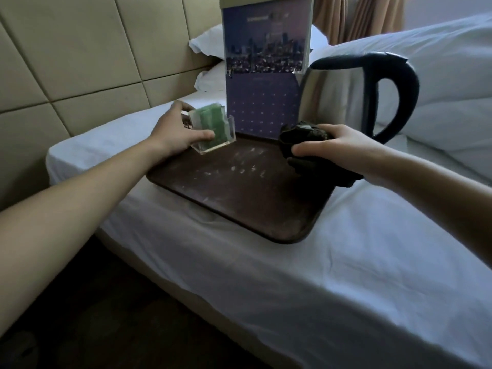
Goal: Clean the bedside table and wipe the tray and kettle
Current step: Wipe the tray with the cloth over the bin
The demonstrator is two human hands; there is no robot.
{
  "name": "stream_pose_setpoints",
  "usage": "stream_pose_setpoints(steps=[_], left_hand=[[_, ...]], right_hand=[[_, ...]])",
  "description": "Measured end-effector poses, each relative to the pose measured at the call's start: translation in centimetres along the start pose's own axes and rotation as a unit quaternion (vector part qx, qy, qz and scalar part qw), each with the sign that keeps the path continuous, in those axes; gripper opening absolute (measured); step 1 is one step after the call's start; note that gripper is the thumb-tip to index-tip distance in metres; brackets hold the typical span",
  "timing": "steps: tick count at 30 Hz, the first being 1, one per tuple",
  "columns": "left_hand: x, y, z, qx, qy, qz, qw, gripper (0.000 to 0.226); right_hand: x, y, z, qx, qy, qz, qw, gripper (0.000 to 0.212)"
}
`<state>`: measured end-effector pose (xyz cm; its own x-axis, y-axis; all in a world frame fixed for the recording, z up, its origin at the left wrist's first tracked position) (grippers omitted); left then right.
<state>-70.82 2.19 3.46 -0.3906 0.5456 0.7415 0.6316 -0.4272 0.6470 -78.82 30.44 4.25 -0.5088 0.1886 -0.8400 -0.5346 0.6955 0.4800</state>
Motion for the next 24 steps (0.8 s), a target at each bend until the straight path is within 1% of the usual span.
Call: stream_pose_setpoints(steps=[2,4,6,7,9,11,13,15,17,19,22,24], left_hand=[[-0.1,0.5,-1.2,0.053,0.01,0.004,0.999,0.07],[-0.2,0.9,-1.8,0.069,0.027,0.026,0.997,0.07],[-0.1,0.5,-1.5,0.026,0.033,0.07,0.997,0.068],[0.0,0.0,-1.2,-0.003,0.024,0.073,0.997,0.067],[1.1,-1.4,-0.1,-0.048,-0.019,0.033,0.998,0.066],[2.7,-2.7,0.0,-0.07,-0.053,0.012,0.996,0.066],[4.5,-3.6,-1.2,-0.079,-0.065,0.018,0.995,0.068],[5.7,-4.2,-2.7,-0.095,-0.068,0.009,0.993,0.068],[6.0,-4.6,-4.0,-0.132,-0.072,0.001,0.989,0.063],[5.7,-4.8,-4.5,-0.146,-0.073,-0.007,0.987,0.062],[4.5,-4.1,-4.4,-0.137,-0.042,-0.035,0.989,0.06],[3.3,-3.0,-3.9,-0.169,-0.016,-0.077,0.983,0.05]], right_hand=[[0.4,-0.2,0.2,0.016,0.003,-0.013,1.0,0.031],[0.7,-0.6,0.3,0.035,0.007,-0.022,0.999,0.034],[0.6,-0.7,0.4,0.053,0.017,-0.043,0.997,0.028],[0.4,-0.6,0.4,0.063,0.021,-0.062,0.996,0.024],[-0.1,-0.1,0.4,0.074,0.028,-0.091,0.993,0.017],[-0.3,0.3,0.4,0.073,0.031,-0.075,0.994,0.017],[-0.1,0.6,0.5,0.064,0.027,-0.041,0.997,0.02],[0.2,0.9,0.5,0.046,0.012,-0.034,0.998,0.021],[0.4,1.3,0.4,0.034,-0.012,-0.053,0.998,0.019],[0.6,1.6,0.2,0.028,-0.031,-0.072,0.996,0.019],[0.8,1.5,-0.3,0.023,-0.034,-0.054,0.998,0.018],[0.9,1.1,-0.4,0.016,-0.027,-0.038,0.999,0.016]])
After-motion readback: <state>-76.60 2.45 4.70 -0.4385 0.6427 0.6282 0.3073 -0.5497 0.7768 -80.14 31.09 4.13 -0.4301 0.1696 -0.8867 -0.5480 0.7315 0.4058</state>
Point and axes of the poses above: each hand's wrist, its own z-axis away from the middle knuckle, its own y-axis out of the back of the hand, x = y × z, the point moved 1 cm from there along -z, towards the middle knuckle, and after that the axes turned 13 degrees about y, right-handed, at the moved point
